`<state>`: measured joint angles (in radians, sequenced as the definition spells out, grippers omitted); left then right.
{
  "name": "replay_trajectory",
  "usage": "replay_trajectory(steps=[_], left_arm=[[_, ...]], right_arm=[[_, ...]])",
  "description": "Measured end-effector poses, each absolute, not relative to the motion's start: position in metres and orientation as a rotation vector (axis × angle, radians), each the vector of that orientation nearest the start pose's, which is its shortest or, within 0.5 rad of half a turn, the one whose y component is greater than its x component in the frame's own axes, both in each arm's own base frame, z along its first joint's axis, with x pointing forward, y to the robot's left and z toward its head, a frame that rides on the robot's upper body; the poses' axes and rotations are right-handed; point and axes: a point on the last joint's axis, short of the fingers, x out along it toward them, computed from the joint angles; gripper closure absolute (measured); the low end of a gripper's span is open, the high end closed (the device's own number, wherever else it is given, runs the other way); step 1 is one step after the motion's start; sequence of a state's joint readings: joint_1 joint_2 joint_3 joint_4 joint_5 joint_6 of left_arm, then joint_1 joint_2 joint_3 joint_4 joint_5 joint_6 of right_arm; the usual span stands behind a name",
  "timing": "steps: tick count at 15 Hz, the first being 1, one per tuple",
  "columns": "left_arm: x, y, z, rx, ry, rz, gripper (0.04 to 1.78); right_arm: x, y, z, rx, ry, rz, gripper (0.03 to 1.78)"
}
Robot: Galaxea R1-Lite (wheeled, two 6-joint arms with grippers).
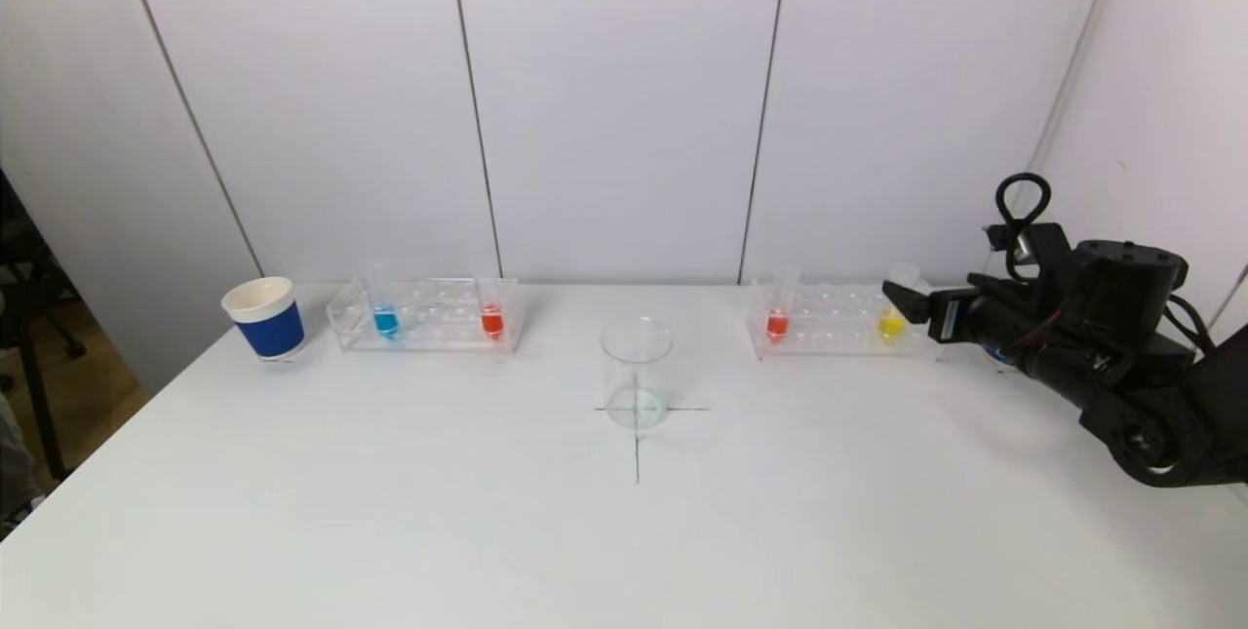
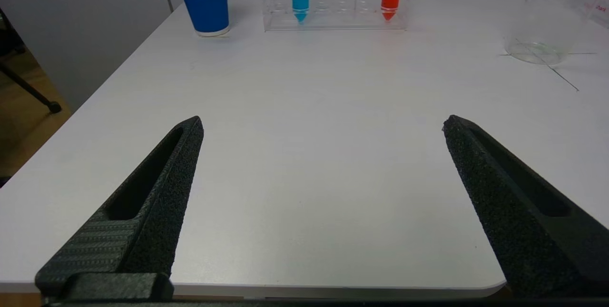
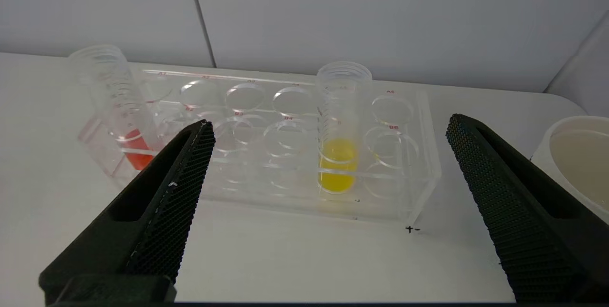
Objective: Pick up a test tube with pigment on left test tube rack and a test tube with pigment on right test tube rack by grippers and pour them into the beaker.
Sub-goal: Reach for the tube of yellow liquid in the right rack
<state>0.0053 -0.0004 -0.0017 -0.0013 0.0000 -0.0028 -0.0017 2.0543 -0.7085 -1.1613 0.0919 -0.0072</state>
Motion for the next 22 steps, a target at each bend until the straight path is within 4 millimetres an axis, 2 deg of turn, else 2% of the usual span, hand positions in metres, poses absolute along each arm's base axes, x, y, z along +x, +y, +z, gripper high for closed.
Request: replay_trajectory(steps=[7, 22], left_arm=[[-0.023, 0.0, 0.076, -0.003, -0.003, 0.005, 0.06], [-0.023, 0.0, 0.076, -0.003, -0.003, 0.006, 0.06]], right_arm=[[0.365, 0.003, 0.071, 0.005, 0.219, 0.092, 0.04], [0.383, 0.003, 0.057, 0.01, 0.207, 0.086, 0.04]])
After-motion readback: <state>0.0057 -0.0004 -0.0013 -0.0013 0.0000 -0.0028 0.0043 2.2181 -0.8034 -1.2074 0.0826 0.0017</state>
